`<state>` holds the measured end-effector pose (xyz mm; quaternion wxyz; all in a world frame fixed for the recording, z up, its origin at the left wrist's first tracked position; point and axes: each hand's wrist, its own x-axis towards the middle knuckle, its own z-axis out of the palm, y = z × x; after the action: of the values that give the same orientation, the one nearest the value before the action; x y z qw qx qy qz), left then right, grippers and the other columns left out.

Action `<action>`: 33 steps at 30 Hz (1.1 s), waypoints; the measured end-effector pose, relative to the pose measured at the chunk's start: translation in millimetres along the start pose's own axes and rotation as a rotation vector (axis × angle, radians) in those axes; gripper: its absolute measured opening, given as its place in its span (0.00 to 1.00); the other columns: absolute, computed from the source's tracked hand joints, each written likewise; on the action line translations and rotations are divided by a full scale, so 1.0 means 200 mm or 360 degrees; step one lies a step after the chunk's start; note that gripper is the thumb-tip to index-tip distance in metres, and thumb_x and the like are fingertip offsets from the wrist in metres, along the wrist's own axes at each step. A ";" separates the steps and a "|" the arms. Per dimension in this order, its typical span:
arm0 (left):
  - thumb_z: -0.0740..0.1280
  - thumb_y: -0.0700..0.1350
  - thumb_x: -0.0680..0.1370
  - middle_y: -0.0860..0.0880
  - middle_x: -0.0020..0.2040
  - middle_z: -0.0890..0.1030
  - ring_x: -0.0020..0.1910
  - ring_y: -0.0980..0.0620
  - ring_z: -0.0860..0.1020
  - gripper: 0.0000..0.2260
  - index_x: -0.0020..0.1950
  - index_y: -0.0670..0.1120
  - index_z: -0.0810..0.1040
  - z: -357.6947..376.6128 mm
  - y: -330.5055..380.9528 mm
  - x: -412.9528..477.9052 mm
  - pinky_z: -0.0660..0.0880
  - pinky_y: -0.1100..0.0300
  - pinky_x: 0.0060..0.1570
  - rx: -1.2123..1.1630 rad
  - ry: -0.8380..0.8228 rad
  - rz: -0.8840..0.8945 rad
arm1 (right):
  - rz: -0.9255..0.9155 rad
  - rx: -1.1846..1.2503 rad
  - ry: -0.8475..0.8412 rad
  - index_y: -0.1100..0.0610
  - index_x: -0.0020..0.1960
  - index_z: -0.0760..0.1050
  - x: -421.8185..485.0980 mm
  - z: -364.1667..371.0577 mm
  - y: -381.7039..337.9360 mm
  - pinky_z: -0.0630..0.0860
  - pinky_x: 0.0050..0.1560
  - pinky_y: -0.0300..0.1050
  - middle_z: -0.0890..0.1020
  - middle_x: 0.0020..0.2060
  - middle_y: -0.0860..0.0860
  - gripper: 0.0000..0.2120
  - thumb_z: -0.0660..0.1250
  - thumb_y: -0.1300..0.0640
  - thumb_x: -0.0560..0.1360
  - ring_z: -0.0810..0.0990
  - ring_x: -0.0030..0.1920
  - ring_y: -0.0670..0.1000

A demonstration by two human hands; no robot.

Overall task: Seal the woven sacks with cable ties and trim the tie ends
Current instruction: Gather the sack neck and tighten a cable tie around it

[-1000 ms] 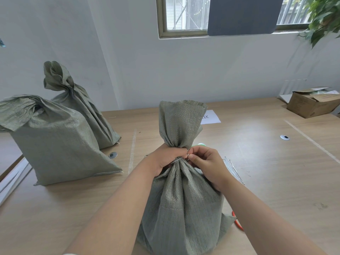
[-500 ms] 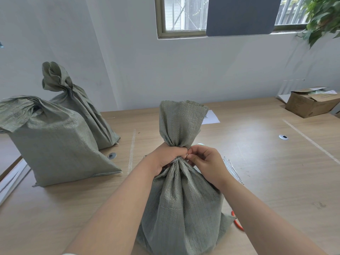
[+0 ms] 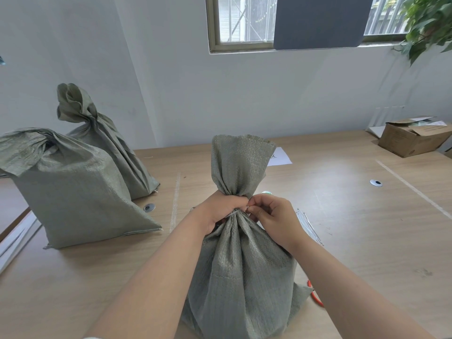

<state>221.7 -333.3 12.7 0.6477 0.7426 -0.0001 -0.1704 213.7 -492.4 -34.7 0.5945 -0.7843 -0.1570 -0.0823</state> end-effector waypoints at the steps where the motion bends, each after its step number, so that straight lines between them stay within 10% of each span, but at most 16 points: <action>1: 0.65 0.38 0.61 0.49 0.28 0.74 0.28 0.52 0.73 0.04 0.30 0.46 0.76 0.00 0.00 0.00 0.70 0.63 0.32 0.0006 0.0004 0.0002 | 0.0002 -0.0002 -0.0001 0.50 0.41 0.81 0.00 0.00 0.00 0.77 0.40 0.38 0.82 0.30 0.44 0.15 0.70 0.70 0.75 0.80 0.31 0.45; 20: 0.64 0.37 0.60 0.49 0.27 0.72 0.27 0.54 0.71 0.04 0.29 0.46 0.73 0.01 -0.01 0.00 0.67 0.64 0.30 0.0033 -0.0001 0.0009 | -0.0100 -0.0222 0.0010 0.46 0.40 0.80 -0.01 -0.02 -0.01 0.80 0.40 0.47 0.83 0.30 0.48 0.17 0.70 0.68 0.74 0.82 0.32 0.49; 33: 0.68 0.40 0.61 0.41 0.39 0.79 0.41 0.45 0.77 0.04 0.35 0.45 0.81 0.00 -0.04 -0.01 0.72 0.50 0.48 -0.0019 0.0010 -0.0036 | -0.0175 -0.0315 0.0013 0.43 0.41 0.80 -0.01 -0.01 0.01 0.79 0.39 0.49 0.83 0.33 0.44 0.15 0.71 0.64 0.73 0.81 0.32 0.51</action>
<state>217.8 -330.9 6.5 0.6502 0.7392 0.0113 -0.1752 211.8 -496.1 -36.8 0.5094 -0.8290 -0.1884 -0.1332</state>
